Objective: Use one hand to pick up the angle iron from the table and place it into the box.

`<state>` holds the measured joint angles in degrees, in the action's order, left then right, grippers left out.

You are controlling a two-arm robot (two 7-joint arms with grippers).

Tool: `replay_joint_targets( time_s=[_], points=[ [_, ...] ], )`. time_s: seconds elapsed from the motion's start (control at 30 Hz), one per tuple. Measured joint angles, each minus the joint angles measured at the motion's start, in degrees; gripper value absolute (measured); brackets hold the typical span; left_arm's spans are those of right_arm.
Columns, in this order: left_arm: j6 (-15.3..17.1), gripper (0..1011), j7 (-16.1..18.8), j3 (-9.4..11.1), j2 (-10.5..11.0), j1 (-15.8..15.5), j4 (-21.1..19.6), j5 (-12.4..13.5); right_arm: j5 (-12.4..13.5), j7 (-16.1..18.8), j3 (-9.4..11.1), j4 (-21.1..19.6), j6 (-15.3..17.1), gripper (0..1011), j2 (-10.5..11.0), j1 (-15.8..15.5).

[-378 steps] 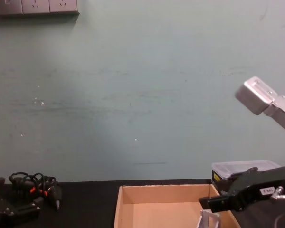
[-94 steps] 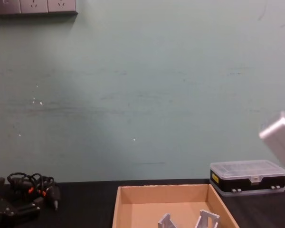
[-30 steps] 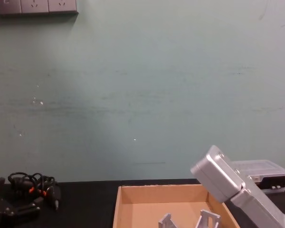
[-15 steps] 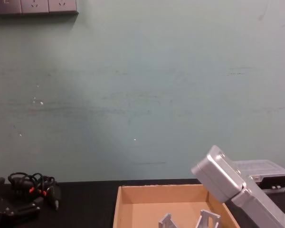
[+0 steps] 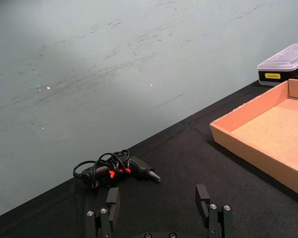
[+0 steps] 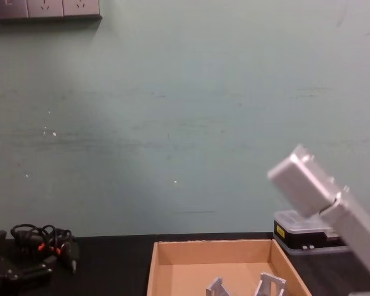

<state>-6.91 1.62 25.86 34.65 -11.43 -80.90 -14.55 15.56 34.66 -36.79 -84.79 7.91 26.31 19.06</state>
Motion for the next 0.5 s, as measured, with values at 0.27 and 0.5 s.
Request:
replay_joint_targets(
  time_s=[0.27,0.5],
  points=[
    [0.0,1000,0.0,0.0,0.0,0.0,0.0,0.0,0.9,-2.8,3.5,-4.5,0.2,449,1.7,-0.9],
    [0.0,1000,0.0,0.0,0.0,0.0,0.0,0.0,1.4,-5.5,6.6,-5.7,0.9,449,1.9,-0.7]
  ],
)
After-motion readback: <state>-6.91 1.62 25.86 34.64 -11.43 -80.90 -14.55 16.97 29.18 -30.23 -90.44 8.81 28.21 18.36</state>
